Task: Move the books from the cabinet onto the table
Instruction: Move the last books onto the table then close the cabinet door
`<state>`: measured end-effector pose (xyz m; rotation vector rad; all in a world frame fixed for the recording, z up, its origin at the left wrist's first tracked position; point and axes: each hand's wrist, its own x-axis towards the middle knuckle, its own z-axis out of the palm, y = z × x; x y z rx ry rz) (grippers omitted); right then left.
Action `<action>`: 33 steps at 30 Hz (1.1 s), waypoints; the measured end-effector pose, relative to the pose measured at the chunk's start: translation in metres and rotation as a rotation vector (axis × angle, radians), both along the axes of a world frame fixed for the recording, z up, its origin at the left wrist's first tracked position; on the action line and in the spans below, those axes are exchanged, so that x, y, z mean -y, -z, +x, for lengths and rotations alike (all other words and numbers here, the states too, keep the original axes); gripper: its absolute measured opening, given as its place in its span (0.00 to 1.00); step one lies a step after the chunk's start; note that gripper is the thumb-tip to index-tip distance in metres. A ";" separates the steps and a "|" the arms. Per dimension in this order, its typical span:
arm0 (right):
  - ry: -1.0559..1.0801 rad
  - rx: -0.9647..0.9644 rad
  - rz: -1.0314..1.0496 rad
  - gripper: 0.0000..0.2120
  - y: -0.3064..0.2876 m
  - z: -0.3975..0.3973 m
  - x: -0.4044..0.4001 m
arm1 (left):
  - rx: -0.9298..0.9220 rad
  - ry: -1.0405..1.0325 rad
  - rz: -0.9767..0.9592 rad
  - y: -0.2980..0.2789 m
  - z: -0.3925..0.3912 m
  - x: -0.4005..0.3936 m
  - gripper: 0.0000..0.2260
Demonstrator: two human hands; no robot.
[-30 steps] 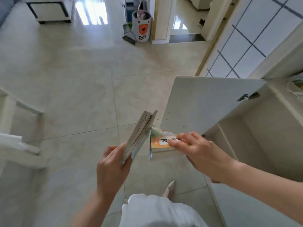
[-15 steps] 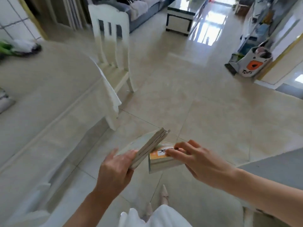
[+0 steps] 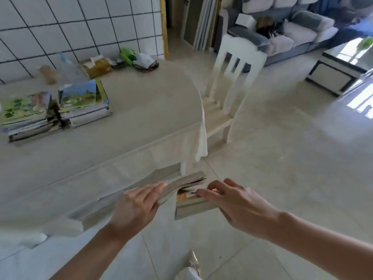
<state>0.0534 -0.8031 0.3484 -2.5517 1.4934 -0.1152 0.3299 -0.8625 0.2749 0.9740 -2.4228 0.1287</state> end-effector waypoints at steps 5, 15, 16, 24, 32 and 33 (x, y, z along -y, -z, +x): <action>-0.133 -0.014 -0.035 0.32 -0.013 -0.001 0.088 | -0.066 -0.225 -0.018 -0.013 0.005 0.046 0.17; -0.236 0.000 -0.113 0.28 -0.037 0.048 0.239 | -0.141 -0.464 -0.029 -0.032 0.047 0.148 0.18; -0.233 -0.005 -0.117 0.28 -0.038 0.055 0.251 | -0.153 -0.457 -0.028 -0.033 0.052 0.159 0.18; -0.140 -0.024 -0.101 0.28 -0.061 0.114 0.367 | -0.230 -0.479 -0.086 -0.043 0.099 0.282 0.18; 0.028 -0.073 -0.033 0.29 -0.054 0.153 0.457 | -0.340 -0.541 0.116 -0.031 0.112 0.384 0.15; 0.060 -0.064 -0.011 0.29 -0.051 0.155 0.467 | -0.356 -0.548 0.143 -0.031 0.110 0.394 0.16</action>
